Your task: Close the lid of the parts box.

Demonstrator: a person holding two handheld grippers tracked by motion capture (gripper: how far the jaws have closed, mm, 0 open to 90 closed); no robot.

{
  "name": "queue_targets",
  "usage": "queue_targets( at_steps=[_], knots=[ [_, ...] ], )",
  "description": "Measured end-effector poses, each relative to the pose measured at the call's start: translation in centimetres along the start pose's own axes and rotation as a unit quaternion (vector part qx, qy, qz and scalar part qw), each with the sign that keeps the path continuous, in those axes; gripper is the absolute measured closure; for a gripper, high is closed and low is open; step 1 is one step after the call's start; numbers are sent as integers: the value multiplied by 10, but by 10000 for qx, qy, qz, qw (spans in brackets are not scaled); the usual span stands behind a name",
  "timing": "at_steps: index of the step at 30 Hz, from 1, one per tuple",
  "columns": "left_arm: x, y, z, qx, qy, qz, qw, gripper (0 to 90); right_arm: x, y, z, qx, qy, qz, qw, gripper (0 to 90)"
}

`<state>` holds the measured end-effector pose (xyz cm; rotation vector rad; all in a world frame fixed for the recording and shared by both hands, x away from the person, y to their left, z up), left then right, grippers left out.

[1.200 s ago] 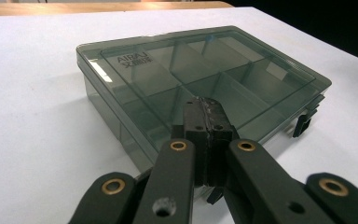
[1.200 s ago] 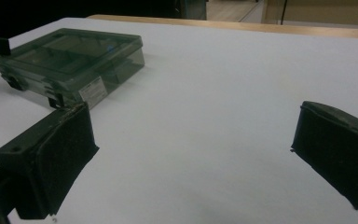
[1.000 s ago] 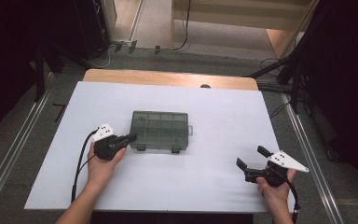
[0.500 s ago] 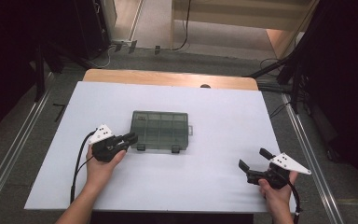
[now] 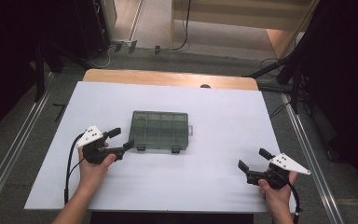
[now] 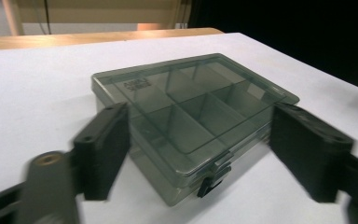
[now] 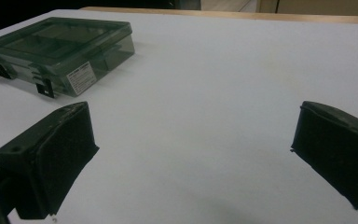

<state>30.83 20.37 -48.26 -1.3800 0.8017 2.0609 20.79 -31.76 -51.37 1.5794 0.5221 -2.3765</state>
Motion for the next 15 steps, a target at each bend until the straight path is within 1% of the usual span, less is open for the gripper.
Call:
queue_targets(
  at_steps=[1,2,5,6,7,8,9,10,11,12,13,14,15],
  knots=[
    [0,-1,2,36,28,33,10000,147,0,0,0,0,1,3,10000,0],
    [-1,-3,4,66,45,62,9999,146,0,0,0,-3,1,4,10000,0],
    [-1,-5,8,87,64,65,9999,143,0,1,0,4,3,1,10000,0],
    [-1,-5,10,48,57,44,10000,107,0,1,0,4,4,-2,10000,0],
    [0,-6,11,65,46,10,10000,90,0,1,0,10,7,13,10000,0],
    [0,-5,12,37,35,-13,10000,89,0,1,1,12,4,8,10000,0],
    [1,-5,14,6,-2,-52,10000,68,0,1,1,6,6,-6,10000,0],
    [2,-6,15,78,-50,-52,9999,5,0,1,1,8,13,-2,10000,0],
    [3,-6,15,100,-83,-53,9999,0,0,1,1,12,14,5,10000,0],
    [4,-6,17,-24,-134,-92,9999,0,0,1,2,15,10,-3,10000,0],
    [4,-6,18,-31,-142,-106,9998,0,-1,1,2,15,15,2,10000,0],
    [5,-7,19,-12,-122,-78,9999,0,-1,1,2,17,17,1,10000,0],
    [5,-7,21,-62,-104,-64,9999,0,-1,1,2,18,17,2,10000,0]
  ],
)
Point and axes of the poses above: each handheld gripper's, and its own axes: z roughly backward along the jaws, x roughly out of its underside, y roughly to its right, the point moved 1 cm from there along -z, roughly forward along the jaws, and after that the axes turned 2 degrees about y, right-handed, at the moved point
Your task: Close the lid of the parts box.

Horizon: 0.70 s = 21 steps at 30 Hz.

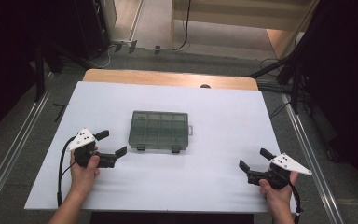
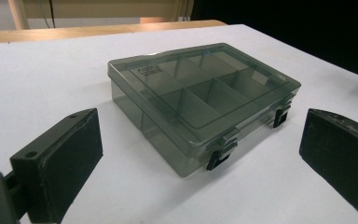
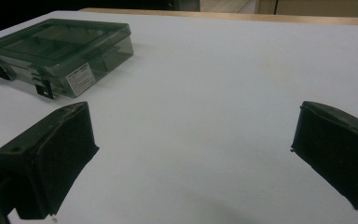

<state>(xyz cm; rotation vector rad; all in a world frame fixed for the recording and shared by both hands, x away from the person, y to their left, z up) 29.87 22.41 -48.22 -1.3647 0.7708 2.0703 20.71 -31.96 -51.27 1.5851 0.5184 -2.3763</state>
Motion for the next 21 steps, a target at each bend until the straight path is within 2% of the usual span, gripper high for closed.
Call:
queue_targets(
  at_steps=[10,21],
  knots=[
    [6,-6,16,-225,35,19,9997,0,-1,1,2,12,24,-3,10000,0],
    [12,-9,31,-337,0,-41,9994,0,-1,2,3,25,22,10,10000,0]
  ],
)
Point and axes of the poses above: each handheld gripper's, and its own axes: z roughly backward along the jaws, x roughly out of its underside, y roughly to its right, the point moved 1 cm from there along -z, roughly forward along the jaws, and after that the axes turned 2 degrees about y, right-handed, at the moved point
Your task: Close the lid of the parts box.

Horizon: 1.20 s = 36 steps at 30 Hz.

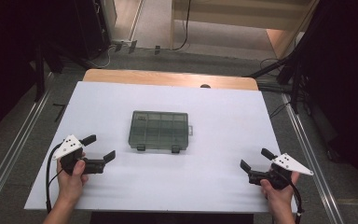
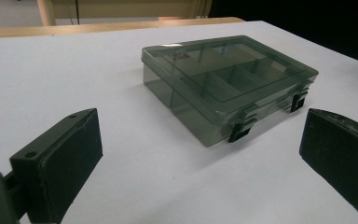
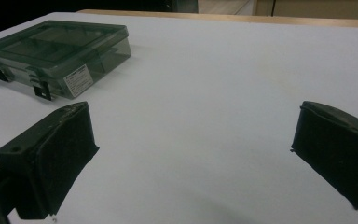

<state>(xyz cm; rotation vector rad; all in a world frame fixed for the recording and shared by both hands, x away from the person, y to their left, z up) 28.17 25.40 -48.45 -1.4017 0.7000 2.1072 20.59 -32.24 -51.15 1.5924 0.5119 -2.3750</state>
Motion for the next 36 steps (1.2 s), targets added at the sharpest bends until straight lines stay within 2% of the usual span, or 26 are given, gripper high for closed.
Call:
queue_targets(
  at_steps=[4,9,19,23,30,36],
  knots=[
    [4,-3,6,-59,-28,35,10000,0,0,0,1,19,6,-12,10000,0],
    [6,-6,15,-215,-1,-28,9998,0,-1,1,3,69,32,4,10000,0],
    [10,-15,29,-411,75,45,9991,0,-1,3,5,117,67,20,9999,0],
    [10,-17,34,-439,110,95,9989,0,-1,4,6,128,74,13,9999,0],
    [15,-21,42,-495,60,49,9987,0,0,9,10,183,98,-50,9998,0],
    [13,-26,46,-506,160,113,9985,0,0,9,9,172,73,-28,9998,0]
  ],
)
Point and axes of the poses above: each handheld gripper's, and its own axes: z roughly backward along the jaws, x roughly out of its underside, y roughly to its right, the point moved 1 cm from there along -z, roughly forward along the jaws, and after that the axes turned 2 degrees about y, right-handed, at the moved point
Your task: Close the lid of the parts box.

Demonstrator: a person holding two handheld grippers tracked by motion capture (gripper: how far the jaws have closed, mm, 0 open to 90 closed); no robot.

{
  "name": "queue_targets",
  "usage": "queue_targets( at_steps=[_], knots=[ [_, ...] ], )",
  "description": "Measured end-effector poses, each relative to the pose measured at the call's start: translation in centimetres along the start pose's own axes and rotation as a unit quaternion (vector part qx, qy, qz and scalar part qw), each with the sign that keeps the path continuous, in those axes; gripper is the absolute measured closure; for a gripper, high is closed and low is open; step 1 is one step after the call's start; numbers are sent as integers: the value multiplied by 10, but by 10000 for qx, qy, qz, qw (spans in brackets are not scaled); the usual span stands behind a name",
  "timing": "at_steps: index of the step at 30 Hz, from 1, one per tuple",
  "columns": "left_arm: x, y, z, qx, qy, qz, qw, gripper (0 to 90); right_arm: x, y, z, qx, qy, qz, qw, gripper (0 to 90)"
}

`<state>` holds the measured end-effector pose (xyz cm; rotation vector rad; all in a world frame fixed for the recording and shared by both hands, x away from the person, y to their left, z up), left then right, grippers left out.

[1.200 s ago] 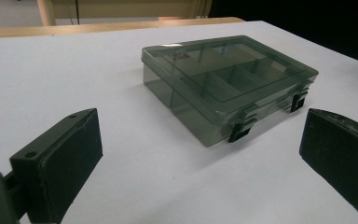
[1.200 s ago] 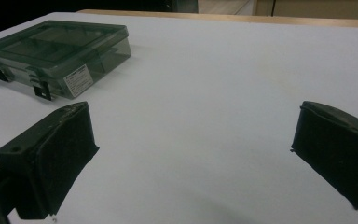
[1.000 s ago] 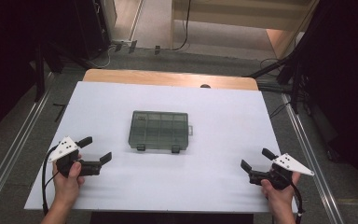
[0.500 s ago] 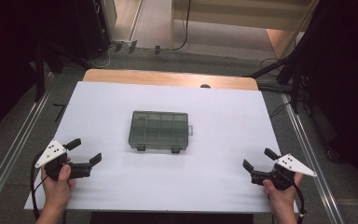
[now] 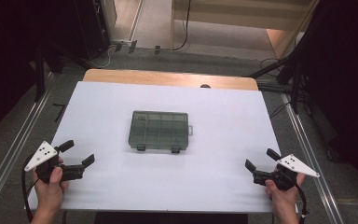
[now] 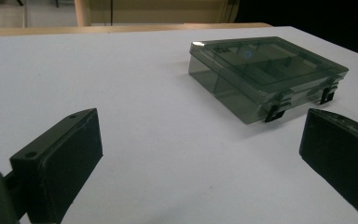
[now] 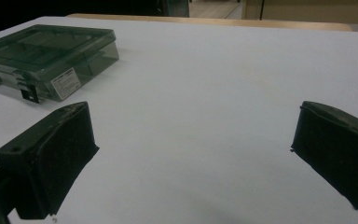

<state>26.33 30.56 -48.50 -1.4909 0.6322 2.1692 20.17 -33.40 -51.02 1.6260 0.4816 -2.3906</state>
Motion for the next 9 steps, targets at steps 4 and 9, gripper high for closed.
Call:
queue_targets(
  at_steps=[4,9],
  knots=[
    [1,-2,-1,-41,-40,53,10000,0,1,0,0,2,-12,3,10000,0],
    [1,-3,-2,-41,-54,43,10000,0,1,1,1,11,-15,0,10000,0]
  ],
)
Point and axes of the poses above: each handheld gripper's, and its own axes: z roughly backward along the jaws, x roughly out of its underside, y roughly to its right, the point moved 1 cm from there along -z, roughly forward along the jaws, and after that the axes turned 2 degrees about y, right-handed, at the moved point
